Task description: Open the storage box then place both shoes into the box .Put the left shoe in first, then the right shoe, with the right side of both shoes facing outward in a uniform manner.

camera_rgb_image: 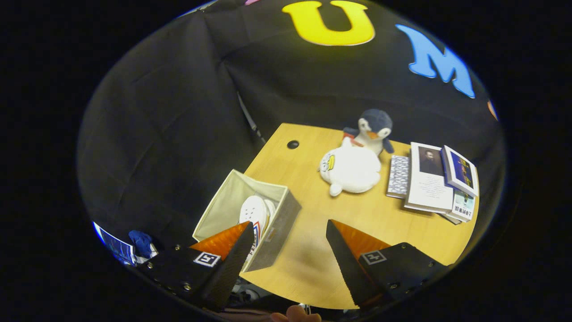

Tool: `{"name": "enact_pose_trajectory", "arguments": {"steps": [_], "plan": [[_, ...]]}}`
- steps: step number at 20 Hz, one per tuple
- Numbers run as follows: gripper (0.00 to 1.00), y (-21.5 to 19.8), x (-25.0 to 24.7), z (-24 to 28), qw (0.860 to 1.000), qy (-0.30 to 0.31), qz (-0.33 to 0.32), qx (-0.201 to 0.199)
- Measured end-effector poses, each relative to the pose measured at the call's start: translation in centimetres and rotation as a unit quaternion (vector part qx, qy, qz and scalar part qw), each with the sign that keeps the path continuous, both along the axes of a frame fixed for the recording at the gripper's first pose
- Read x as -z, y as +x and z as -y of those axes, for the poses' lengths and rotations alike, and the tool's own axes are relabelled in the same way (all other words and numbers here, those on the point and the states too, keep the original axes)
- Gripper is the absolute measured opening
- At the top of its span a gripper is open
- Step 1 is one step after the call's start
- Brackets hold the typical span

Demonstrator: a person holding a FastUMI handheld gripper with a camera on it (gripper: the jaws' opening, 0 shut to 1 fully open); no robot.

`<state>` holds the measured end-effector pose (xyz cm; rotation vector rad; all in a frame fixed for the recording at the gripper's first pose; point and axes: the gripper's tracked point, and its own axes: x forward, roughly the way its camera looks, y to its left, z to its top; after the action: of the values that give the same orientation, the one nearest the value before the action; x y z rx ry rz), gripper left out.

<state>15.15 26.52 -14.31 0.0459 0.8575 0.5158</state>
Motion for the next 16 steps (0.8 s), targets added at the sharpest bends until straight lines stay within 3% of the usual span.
{"name": "enact_pose_trajectory", "arguments": {"steps": [3, 7, 12, 16], "plan": [[0.99, 0.7, -3.5, 5.8, 0.995, 0.026, 0.072, 0.068], [0.99, 1.1, -8.3, 14.3, 0.972, 0.026, 0.182, 0.146], [0.98, -0.1, -14.5, 22.2, 0.921, 0.020, 0.325, 0.215], [0.98, -3.4, -17.9, 25.1, 0.884, 0.041, 0.408, 0.225]]}}
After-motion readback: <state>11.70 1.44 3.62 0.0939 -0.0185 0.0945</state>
